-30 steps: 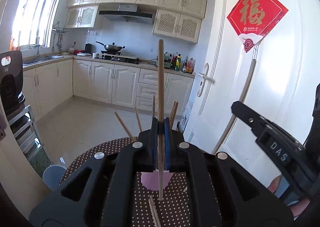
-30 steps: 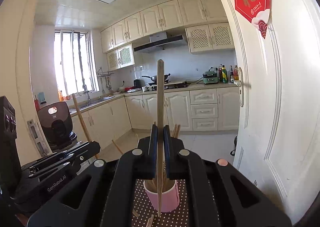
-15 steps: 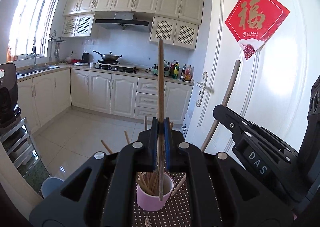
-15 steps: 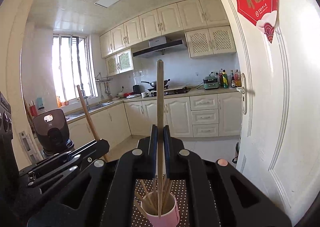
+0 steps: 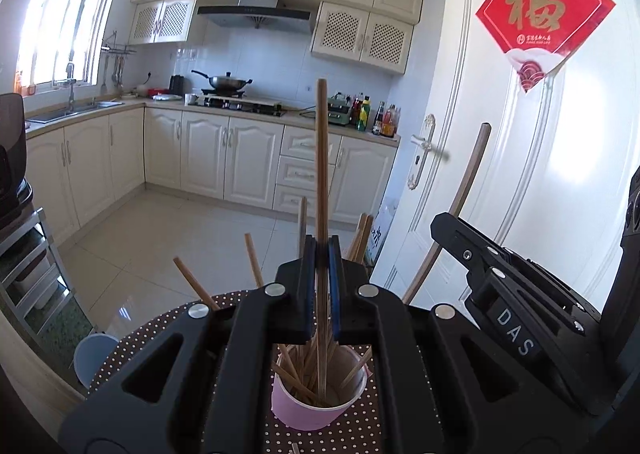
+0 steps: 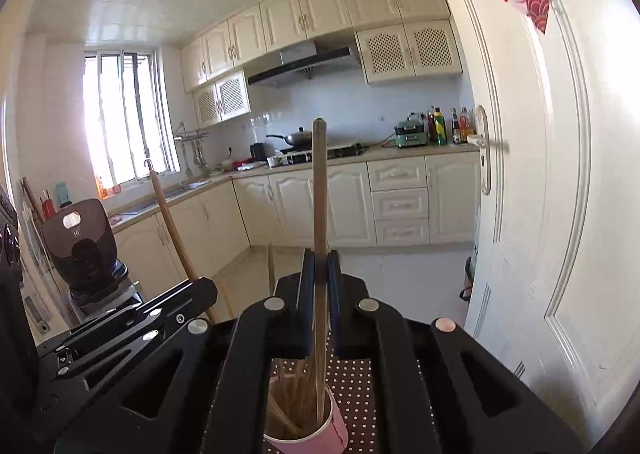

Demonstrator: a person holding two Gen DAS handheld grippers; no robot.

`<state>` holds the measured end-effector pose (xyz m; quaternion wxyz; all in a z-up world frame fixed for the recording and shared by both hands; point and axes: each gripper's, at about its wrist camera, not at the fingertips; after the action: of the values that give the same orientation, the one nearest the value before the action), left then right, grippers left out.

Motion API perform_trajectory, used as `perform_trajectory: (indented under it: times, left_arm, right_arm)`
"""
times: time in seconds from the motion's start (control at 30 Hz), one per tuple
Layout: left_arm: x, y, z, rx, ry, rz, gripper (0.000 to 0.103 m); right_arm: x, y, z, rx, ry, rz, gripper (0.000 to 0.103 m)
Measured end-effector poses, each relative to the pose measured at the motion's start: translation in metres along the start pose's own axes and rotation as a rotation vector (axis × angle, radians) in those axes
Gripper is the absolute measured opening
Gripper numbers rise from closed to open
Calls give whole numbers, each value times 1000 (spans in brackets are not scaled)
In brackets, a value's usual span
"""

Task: Organize utensils
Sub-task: 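Lower the chopsticks into the pink cup and open both grippers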

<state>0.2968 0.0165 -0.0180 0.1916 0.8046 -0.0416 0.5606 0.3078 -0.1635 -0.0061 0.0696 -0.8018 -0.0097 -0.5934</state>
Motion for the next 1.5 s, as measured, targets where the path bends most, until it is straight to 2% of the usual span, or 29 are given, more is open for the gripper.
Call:
perform_trajectory:
  times: [0.33,0.53,0.6,0.67,0.7,0.73,0.8,0.9,0.93,1.0,1.03,1.07,1.5]
  left_arm:
    - [-17,-17,27,4,-73,-39,7]
    - [-23,-23,34,-14,-92,-35,7]
    - [-24,-24,35,-24,-98,-38,7]
    - [-24,-25,37,-34,-113,-42,7]
    - [-25,-26,37,-36,-118,-41,7]
    - [-25,-26,37,-36,-126,-35,7]
    - [-26,-24,36,-34,-140,-14,8]
    - [-27,-22,33,-28,-140,-6,8]
    - [-27,-21,32,-27,-143,-5,9]
    - [-26,-21,31,-20,-148,-6,26]
    - [-25,-21,30,-16,-145,-8,51]
    - [-25,-21,27,5,-129,-5,56]
    - [-23,-20,12,27,-106,-3,56]
  right_arm:
    - [-20,0,26,-4,-109,4,6]
    - [-21,3,28,2,-137,14,9]
    - [-20,4,26,4,-141,14,18]
    - [-19,4,23,-7,-136,13,42]
    - [-19,4,21,-14,-130,13,49]
    - [-19,5,17,-25,-120,12,51]
    - [-18,6,15,-33,-113,8,61]
    - [-17,10,11,-48,-107,8,66]
    - [-17,11,10,-52,-108,11,67]
    - [-17,14,10,-54,-110,17,69]
    - [-17,16,9,-56,-110,18,69]
    - [-16,19,6,-52,-105,31,72]
    - [-17,34,-6,-86,-107,37,77]
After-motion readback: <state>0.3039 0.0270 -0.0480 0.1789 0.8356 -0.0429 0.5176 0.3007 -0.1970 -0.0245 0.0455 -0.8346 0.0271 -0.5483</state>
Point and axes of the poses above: each gripper's, at about its wrist camera, not at the fingertips, and z roughly the way its jaws point, y to its right, x to its top, and after that the axes turned 12 degrees about -x, right-handed
